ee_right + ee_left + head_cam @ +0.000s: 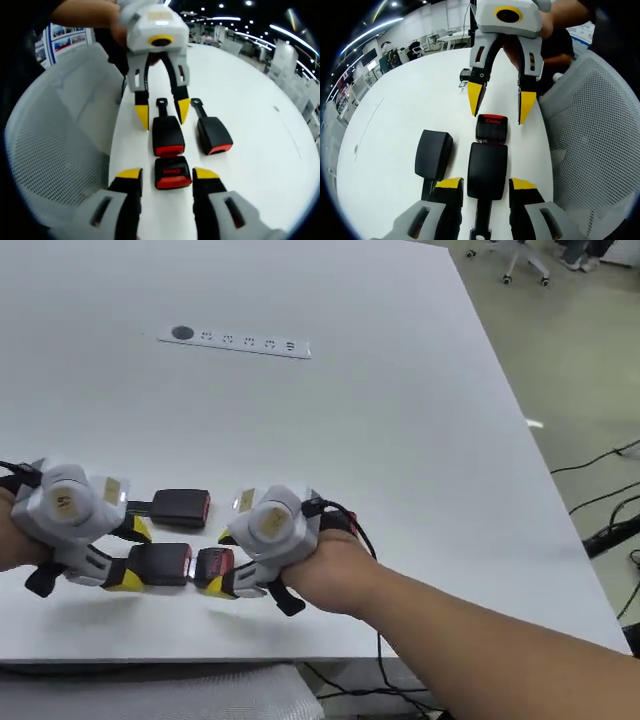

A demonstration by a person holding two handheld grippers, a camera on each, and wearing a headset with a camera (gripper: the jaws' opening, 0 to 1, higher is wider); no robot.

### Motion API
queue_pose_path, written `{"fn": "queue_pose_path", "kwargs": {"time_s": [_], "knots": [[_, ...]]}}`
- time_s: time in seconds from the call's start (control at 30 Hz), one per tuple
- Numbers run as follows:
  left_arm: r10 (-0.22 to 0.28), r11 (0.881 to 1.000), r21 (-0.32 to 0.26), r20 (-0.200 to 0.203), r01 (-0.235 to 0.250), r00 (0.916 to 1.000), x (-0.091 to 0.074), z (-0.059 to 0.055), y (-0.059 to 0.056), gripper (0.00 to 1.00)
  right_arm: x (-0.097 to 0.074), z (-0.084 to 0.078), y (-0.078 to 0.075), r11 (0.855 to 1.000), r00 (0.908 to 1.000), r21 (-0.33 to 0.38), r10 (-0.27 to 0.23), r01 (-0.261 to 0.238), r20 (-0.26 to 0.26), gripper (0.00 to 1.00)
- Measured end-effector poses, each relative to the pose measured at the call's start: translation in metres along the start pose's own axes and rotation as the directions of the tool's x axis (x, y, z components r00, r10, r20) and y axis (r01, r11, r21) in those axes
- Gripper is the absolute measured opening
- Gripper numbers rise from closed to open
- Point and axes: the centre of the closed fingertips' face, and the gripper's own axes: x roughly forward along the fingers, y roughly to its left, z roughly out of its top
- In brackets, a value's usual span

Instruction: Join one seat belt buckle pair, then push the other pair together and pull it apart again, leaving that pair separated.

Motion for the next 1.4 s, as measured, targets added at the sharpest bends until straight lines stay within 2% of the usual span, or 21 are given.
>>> {"fn": "queue_pose_path", "kwargs": {"time_s": [0.07,0.2,0.37,0.5,0.53,0.57,0.6,0.7,0.77,0.83,0.93,1.0,1.07,1.13,1.17,1.23,1.3,1.4], "knots": [[0.017,1.0,-0.005,0.015,-0.017,0.9997,-0.006,0.003,0.004,0.37,-0.008,0.0,-0.001,1.0,1.0,-0.016,-0.007,0.007,0.005,0.38],[0.032,0.999,-0.015,0.05,-0.032,0.9982,-0.017,0.011,0.015,0.37,-0.027,-0.003,-0.014,0.999,0.9992,-0.011,-0.038,0.038,0.012,0.38],[0.064,0.998,-0.012,0.094,-0.063,0.9936,-0.025,0.029,0.04,0.38,-0.049,-0.019,-0.035,0.996,0.9964,0.01,-0.085,0.085,-0.004,0.39],[0.065,0.997,0.024,0.097,-0.068,0.9932,-0.022,0.039,0.058,0.38,-0.067,-0.041,-0.051,0.993,0.9932,0.022,-0.113,0.114,-0.028,0.38],[0.067,0.997,0.029,0.098,-0.07,0.9929,-0.021,0.042,0.064,0.38,-0.075,-0.046,-0.059,0.989,0.9885,0.009,-0.147,0.148,-0.036,0.34],[0.069,0.997,0.029,0.102,-0.072,0.9924,-0.02,0.043,0.069,0.39,-0.079,-0.05,-0.063,0.987,0.9868,0.009,-0.158,0.159,-0.035,0.32],[0.075,0.996,0.031,0.105,-0.078,0.9917,-0.017,0.045,0.075,0.4,-0.085,-0.055,-0.066,0.987,0.9868,0.03,-0.159,0.16,-0.029,0.33],[0.068,0.997,0.042,0.092,-0.072,0.9934,-0.01,0.047,0.083,0.43,-0.096,-0.073,-0.077,0.985,0.9852,0.036,-0.164,0.166,-0.049,0.35],[0.056,0.997,0.05,0.078,-0.061,0.9953,-0.005,0.046,0.085,0.44,-0.102,-0.083,-0.081,0.984,0.9834,0.035,-0.17,0.173,-0.062,0.36],[0.038,0.998,0.051,0.061,-0.041,0.9974,0.001,0.041,0.087,0.43,-0.104,-0.096,-0.082,0.987,0.9854,0.04,-0.152,0.155,-0.077,0.35],[0.038,0.998,0.052,0.041,-0.04,0.9984,0.007,0.036,0.091,0.44,-0.105,-0.113,-0.086,0.989,0.9845,0.023,-0.143,0.146,-0.102,0.37],[0.038,0.999,0.036,0.03,-0.039,0.9988,0.012,0.029,0.094,0.45,-0.105,-0.12,-0.091,0.989,0.9836,0.023,-0.144,0.148,-0.108,0.39],[0.03,0.999,-0.018,0.021,-0.03,0.9993,0.019,0.019,0.094,0.46,-0.104,-0.128,-0.097,0.989,0.9838,0.032,-0.143,0.147,-0.108,0.4],[0.025,1.0,-0.001,-0.006,-0.025,0.9997,0.025,0.008,0.095,0.47,-0.101,-0.133,-0.098,0.991,0.9861,0.039,-0.126,0.131,-0.108,0.42],[0.022,1.0,0.0,-0.01,-0.022,0.9997,0.026,0.007,0.095,0.48,-0.1,-0.134,-0.097,0.991,0.9864,0.036,-0.122,0.127,-0.109,0.43],[0.0,1.0,-0.015,-0.018,0.0,0.9998,0.029,0.004,0.09,0.49,-0.093,-0.139,-0.093,0.996,0.9892,0.026,-0.085,0.089,-0.119,0.42],[-0.003,1.0,-0.011,-0.055,0.003,0.9985,0.032,-0.002,0.089,0.5,-0.088,-0.14,-0.091,0.997,0.9909,0.034,-0.059,0.064,-0.12,0.41],[-0.003,1.0,-0.01,-0.065,0.002,0.9979,0.035,-0.002,0.089,0.49,-0.084,-0.139,-0.095,0.998,0.9909,0.024,-0.059,0.062,-0.121,0.39]]}}
